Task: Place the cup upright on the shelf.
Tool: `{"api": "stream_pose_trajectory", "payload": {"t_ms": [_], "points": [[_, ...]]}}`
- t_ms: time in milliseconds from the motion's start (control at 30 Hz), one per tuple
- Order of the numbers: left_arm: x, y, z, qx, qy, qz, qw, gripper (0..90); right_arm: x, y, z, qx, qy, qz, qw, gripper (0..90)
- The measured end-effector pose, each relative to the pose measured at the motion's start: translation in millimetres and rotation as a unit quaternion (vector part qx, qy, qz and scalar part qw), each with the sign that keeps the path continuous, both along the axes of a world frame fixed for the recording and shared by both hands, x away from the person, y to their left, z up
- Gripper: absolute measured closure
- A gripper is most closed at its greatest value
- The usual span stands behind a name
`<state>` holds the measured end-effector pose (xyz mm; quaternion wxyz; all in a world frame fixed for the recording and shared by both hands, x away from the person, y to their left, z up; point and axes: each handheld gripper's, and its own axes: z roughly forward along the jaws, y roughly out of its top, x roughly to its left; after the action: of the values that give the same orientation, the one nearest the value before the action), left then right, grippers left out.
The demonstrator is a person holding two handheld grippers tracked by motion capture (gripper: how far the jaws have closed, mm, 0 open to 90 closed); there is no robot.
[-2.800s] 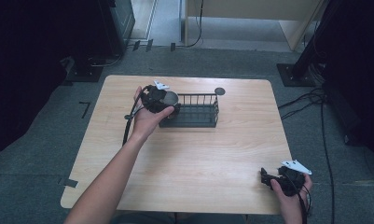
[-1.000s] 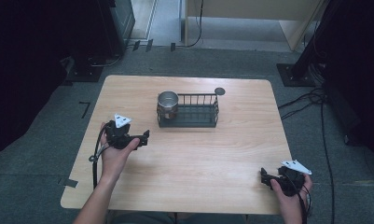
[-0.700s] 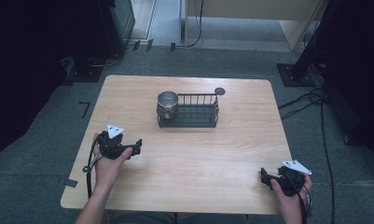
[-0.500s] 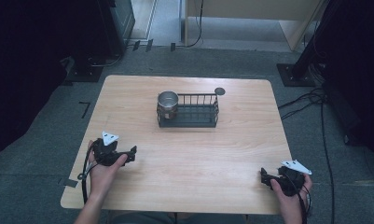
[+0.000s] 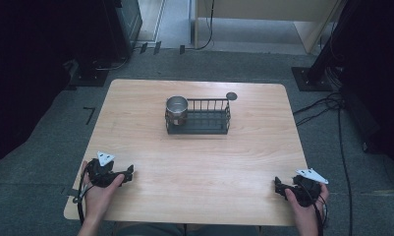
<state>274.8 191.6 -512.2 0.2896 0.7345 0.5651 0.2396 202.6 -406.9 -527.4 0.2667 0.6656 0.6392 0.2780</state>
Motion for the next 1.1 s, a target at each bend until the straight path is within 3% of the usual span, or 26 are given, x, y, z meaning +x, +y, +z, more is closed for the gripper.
{"api": "stream_pose_trajectory", "payload": {"t_ms": [267,667,867,1100], "points": [[-7.8,15.3,-5.4,0.016,-0.002,0.012,0.9998,0.0,0.0,-0.1,0.0,-0.001,0.0,0.0,1.0,0.0],[-20.9,46.5,-6.3,-0.004,0.009,0.006,0.9999,0.0,-0.2,-0.1,-0.1,-0.001,0.0,0.0,1.0,0.0],[-23.0,50.1,-6.2,-0.003,0.01,0.009,0.9999,0.0,-0.2,-0.1,-0.1,-0.001,0.0,0.0,1.0,0.0],[-19.9,41.8,-6.4,-0.005,0.009,0.049,0.9987,0.0,-0.2,-0.1,-0.1,-0.001,0.0,0.0,1.0,0.0]]}}
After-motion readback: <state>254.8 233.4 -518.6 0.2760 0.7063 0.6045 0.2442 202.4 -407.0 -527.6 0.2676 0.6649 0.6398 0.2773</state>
